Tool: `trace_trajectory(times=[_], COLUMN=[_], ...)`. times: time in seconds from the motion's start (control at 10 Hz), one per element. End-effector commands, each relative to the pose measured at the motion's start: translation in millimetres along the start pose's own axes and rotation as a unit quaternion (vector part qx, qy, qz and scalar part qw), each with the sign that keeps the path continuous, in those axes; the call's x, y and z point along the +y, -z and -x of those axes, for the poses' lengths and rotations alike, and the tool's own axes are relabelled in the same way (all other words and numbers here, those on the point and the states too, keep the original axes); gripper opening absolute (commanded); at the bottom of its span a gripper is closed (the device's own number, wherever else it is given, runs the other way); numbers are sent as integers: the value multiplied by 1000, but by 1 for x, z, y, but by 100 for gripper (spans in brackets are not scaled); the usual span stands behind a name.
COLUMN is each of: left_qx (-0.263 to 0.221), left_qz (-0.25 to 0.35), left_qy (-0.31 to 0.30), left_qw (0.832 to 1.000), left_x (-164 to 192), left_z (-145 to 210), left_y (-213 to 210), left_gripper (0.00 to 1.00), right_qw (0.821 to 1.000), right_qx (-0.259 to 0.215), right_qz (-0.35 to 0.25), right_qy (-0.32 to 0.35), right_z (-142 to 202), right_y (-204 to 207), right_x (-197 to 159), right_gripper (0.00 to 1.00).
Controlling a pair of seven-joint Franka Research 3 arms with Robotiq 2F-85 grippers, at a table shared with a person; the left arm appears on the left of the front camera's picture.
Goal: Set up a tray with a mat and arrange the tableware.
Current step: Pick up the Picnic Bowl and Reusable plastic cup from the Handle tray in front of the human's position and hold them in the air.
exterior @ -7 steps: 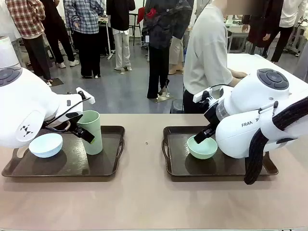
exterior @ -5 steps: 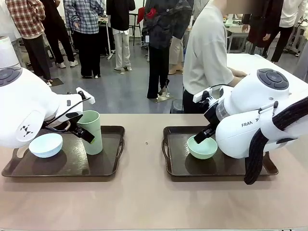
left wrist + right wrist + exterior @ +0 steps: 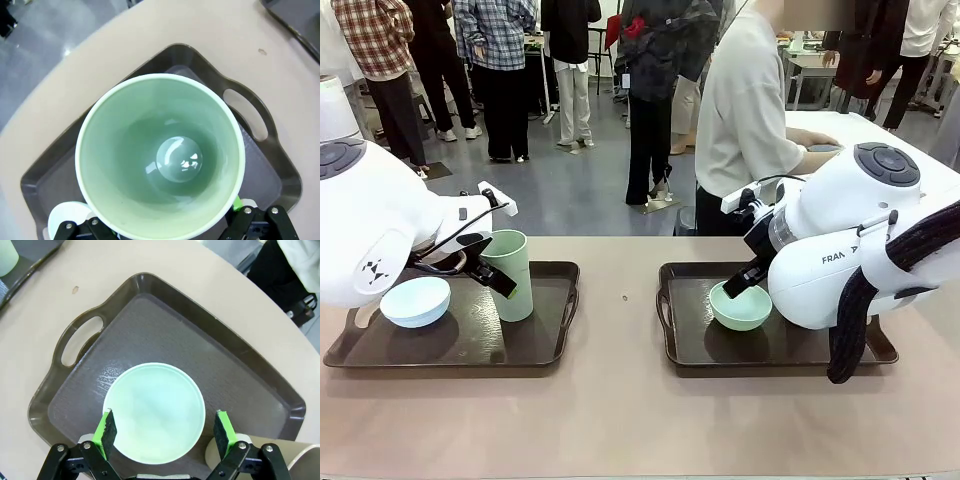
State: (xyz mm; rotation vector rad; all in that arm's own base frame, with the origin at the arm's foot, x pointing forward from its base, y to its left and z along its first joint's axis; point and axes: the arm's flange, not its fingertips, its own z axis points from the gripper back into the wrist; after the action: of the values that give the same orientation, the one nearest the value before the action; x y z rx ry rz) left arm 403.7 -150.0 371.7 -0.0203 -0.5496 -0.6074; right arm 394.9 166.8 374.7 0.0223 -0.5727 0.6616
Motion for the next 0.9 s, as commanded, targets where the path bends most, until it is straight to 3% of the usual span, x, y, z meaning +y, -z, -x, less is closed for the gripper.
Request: trace_trajectory(times=[0.0,0.7,0.8], left_qx=[0,0,0], left_qz=[0,0,0], left_qy=[0,0,0], left_qw=[1000,1000,1000], left_x=[0,0,0], left_z=[0,0,0], left_y=[0,0,0], left_gripper=[100,100,100], right_qw=[1000,1000,999], right_qx=[0,0,32], right_qz=[0,0,-13], right_qy=[0,0,19], right_z=[0,0,5], right_y=[0,0,-11], right_x=[0,0,3], right_gripper=[100,100,100])
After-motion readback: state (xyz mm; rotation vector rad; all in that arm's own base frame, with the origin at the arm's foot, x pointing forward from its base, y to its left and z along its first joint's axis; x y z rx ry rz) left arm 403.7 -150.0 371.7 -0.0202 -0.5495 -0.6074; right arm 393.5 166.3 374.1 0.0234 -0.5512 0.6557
